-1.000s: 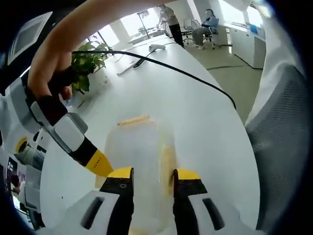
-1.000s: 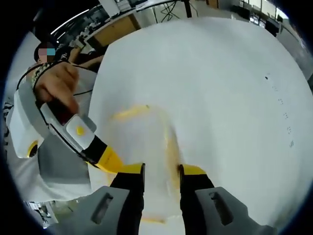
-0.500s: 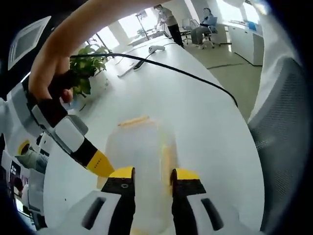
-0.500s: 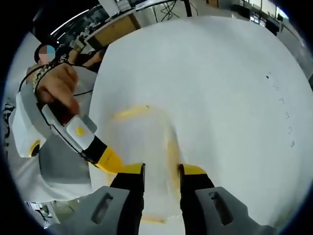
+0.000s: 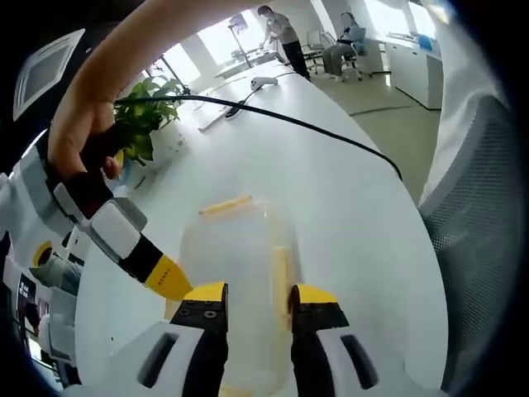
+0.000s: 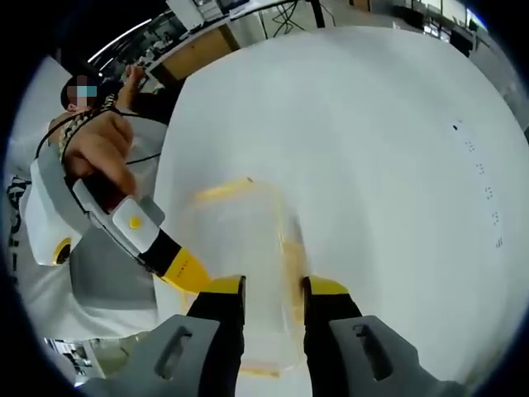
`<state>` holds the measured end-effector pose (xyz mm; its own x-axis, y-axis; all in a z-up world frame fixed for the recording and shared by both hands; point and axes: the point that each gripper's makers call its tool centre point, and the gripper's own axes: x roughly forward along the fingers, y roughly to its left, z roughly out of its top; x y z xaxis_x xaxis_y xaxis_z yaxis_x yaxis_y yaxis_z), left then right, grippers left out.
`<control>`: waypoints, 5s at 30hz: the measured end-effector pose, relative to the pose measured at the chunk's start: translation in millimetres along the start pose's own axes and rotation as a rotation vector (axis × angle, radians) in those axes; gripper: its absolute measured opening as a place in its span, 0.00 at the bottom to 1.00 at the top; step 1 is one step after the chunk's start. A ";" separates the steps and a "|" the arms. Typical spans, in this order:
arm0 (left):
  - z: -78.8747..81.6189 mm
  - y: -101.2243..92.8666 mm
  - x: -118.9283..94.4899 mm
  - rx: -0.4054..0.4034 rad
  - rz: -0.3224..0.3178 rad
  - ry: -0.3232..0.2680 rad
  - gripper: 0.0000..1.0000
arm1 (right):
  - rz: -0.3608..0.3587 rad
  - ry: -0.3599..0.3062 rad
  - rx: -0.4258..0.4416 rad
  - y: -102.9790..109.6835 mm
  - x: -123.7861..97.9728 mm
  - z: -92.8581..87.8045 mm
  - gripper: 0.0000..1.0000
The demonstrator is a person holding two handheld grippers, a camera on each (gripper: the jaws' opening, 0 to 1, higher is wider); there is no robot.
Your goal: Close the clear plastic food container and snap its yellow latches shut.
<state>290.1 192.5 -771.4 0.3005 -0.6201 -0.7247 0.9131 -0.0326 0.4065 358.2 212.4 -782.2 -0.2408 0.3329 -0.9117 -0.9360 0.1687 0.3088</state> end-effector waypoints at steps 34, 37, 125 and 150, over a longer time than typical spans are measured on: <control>7.0 -6.3 8.3 0.005 0.006 -0.021 0.25 | 0.133 -0.026 0.014 7.6 5.9 -2.6 0.23; 10.6 -4.9 7.6 -0.111 0.005 -0.066 0.24 | 0.110 -0.045 -0.005 7.3 3.8 -2.2 0.23; -53.4 17.2 6.3 -0.234 -0.229 0.261 0.77 | -0.246 0.002 -0.255 25.7 5.6 -84.9 0.75; -64.2 32.8 5.3 -0.231 -0.229 0.258 0.77 | -0.242 -0.020 -0.264 11.0 3.2 -71.6 0.74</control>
<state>339.4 238.6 -797.6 0.1144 -0.3993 -0.9097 0.9934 0.0483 0.1037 328.8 149.0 -801.1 -0.0017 0.3313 -0.9435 -1.0000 -0.0003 0.0017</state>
